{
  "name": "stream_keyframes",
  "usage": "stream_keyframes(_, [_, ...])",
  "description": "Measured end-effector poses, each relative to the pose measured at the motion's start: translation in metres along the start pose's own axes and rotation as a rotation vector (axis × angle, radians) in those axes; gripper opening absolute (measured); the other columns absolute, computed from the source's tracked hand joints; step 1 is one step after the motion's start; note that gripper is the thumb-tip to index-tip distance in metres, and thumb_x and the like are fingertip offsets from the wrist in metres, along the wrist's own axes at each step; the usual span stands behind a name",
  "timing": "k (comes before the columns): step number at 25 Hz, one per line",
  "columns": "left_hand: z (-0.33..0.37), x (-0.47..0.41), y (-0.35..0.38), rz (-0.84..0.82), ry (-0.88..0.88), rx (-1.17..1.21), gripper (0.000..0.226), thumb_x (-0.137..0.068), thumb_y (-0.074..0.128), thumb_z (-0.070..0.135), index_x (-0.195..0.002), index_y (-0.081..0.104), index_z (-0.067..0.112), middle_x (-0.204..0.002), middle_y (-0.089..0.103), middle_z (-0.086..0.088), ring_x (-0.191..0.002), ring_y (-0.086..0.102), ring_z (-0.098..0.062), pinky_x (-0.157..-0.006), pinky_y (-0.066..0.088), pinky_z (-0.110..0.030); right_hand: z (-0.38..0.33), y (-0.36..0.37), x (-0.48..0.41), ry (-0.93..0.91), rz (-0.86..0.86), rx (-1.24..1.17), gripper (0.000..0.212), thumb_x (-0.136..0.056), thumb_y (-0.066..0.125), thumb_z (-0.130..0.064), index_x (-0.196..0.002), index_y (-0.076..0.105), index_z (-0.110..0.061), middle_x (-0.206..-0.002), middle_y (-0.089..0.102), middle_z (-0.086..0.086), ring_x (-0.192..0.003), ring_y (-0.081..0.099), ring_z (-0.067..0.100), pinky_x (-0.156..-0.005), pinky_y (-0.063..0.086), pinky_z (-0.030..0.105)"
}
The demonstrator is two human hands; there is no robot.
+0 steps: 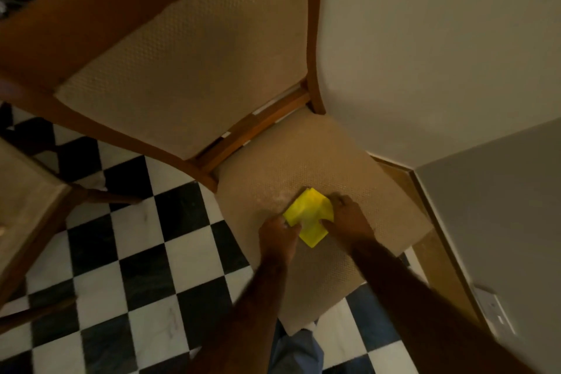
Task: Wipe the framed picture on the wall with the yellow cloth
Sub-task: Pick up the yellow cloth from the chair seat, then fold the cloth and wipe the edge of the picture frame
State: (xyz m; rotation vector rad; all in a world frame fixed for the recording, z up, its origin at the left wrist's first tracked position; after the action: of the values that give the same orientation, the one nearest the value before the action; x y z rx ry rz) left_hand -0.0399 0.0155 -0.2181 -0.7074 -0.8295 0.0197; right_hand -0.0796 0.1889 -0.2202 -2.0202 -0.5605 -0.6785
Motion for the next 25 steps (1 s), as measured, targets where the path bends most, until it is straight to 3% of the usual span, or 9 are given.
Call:
stream_keyframes(3, [-0.017, -0.015, 0.009, 0.011, -0.147, 0.223, 0.038, -0.091, 0.071, 0.037, -0.101, 0.074, 0.001, -0.099, 0.076, -0.014, -0.093, 0.072, -0.028, -0.081, 0.057, -0.037, 0.004, -0.002, -0.013, 0.057, 0.082, -0.200, 0.061, -0.090, 0.068, -0.016, -0.148, 0.050, -0.015, -0.145, 0.058, 0.012, -0.133, 0.054, 0.029, -0.105, 0.041, 0.032])
stream_keyframes(5, [-0.016, -0.016, 0.006, 0.003, -0.172, 0.354, 0.031, -0.089, 0.074, 0.030, -0.106, 0.073, 0.004, -0.107, 0.076, -0.017, -0.102, 0.072, -0.032, -0.095, 0.059, -0.050, 0.007, -0.004, -0.015, 0.112, 0.023, -0.324, 0.062, -0.087, 0.071, -0.013, -0.146, 0.054, -0.014, -0.141, 0.063, 0.012, -0.130, 0.058, 0.031, -0.101, 0.045, 0.032])
stream_keyframes(7, [-0.001, -0.010, -0.006, 0.015, -0.137, 0.513, 0.017, -0.088, 0.076, 0.020, -0.102, 0.069, 0.014, -0.110, 0.074, -0.018, -0.106, 0.071, -0.034, -0.097, 0.057, -0.057, 0.009, -0.013, -0.007, 0.175, -0.014, -0.469, 0.060, -0.082, 0.076, -0.012, -0.140, 0.061, -0.010, -0.134, 0.067, 0.015, -0.124, 0.062, 0.034, -0.099, 0.048, 0.037])
stream_keyframes(9, [0.027, 0.000, -0.022, 0.017, -0.043, 0.583, 0.017, -0.088, 0.075, 0.013, -0.098, 0.064, 0.019, -0.110, 0.074, -0.020, -0.106, 0.071, -0.037, -0.097, 0.057, -0.058, 0.010, -0.037, 0.009, 0.210, 0.058, -0.646, 0.034, -0.078, 0.078, -0.005, -0.111, 0.074, -0.009, -0.111, 0.073, 0.016, -0.104, 0.067, 0.032, -0.086, 0.053, 0.039])
stream_keyframes(11, [0.067, 0.013, -0.038, 0.019, 0.088, 0.593, 0.018, -0.087, 0.074, 0.007, -0.096, 0.063, 0.019, -0.104, 0.075, -0.018, -0.098, 0.073, -0.033, -0.092, 0.059, -0.051, 0.004, -0.073, 0.033, 0.191, 0.142, -0.779, 0.021, -0.075, 0.078, 0.001, -0.086, 0.068, -0.014, -0.088, 0.070, 0.007, -0.085, 0.064, 0.024, -0.070, 0.051, 0.033])
stream_keyframes(13, [0.114, 0.033, -0.053, 0.000, 0.207, 0.599, 0.019, -0.086, 0.073, 0.004, -0.094, 0.064, 0.019, -0.096, 0.075, -0.015, -0.090, 0.070, -0.025, -0.085, 0.057, -0.043, -0.003, -0.118, 0.060, 0.139, 0.211, -0.910, 0.025, -0.076, 0.078, 0.003, -0.096, 0.069, -0.007, -0.093, 0.073, 0.007, -0.088, 0.067, 0.025, -0.074, 0.054, 0.033])
stream_keyframes(18, [0.233, 0.104, -0.074, -0.082, 0.434, 0.650, 0.033, -0.083, 0.074, 0.019, -0.112, 0.070, 0.004, -0.110, 0.077, -0.021, -0.106, 0.073, -0.040, -0.098, 0.057, -0.059, -0.005, -0.243, 0.150, 0.048, 0.380, -0.973, 0.031, -0.081, 0.082, -0.018, -0.109, 0.077, -0.007, -0.111, 0.077, 0.017, -0.108, 0.072, 0.036, -0.094, 0.059, 0.049])
stream_keyframes(21, [0.310, 0.175, -0.085, -0.120, 0.562, 0.688, 0.042, -0.078, 0.074, 0.030, -0.113, 0.072, 0.007, -0.108, 0.078, -0.019, -0.107, 0.073, -0.042, -0.097, 0.056, -0.061, 0.002, -0.320, 0.230, 0.005, 0.516, -0.948, 0.035, -0.078, 0.085, -0.024, -0.108, 0.077, -0.007, -0.106, 0.077, 0.020, -0.100, 0.072, 0.037, -0.091, 0.059, 0.049])
stream_keyframes(25, [0.400, 0.286, -0.110, -0.074, 0.767, 0.671, 0.033, -0.079, 0.076, 0.033, -0.108, 0.074, 0.019, -0.101, 0.079, -0.011, -0.098, 0.076, -0.031, -0.092, 0.060, -0.056, 0.005, -0.411, 0.349, -0.084, 0.655, -0.954, 0.036, -0.077, 0.086, -0.019, -0.109, 0.077, -0.004, -0.110, 0.076, 0.025, -0.097, 0.075, 0.036, -0.089, 0.062, 0.050])
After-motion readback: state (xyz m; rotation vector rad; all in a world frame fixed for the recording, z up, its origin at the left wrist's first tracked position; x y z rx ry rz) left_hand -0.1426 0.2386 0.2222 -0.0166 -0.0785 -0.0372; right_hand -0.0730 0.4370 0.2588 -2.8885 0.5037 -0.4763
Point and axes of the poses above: each hand's wrist, its own x-axis away from the middle knuckle, its own y-axis out of the palm, z = x × y, the point moved 7 cm from there along -x, towards the middle knuckle
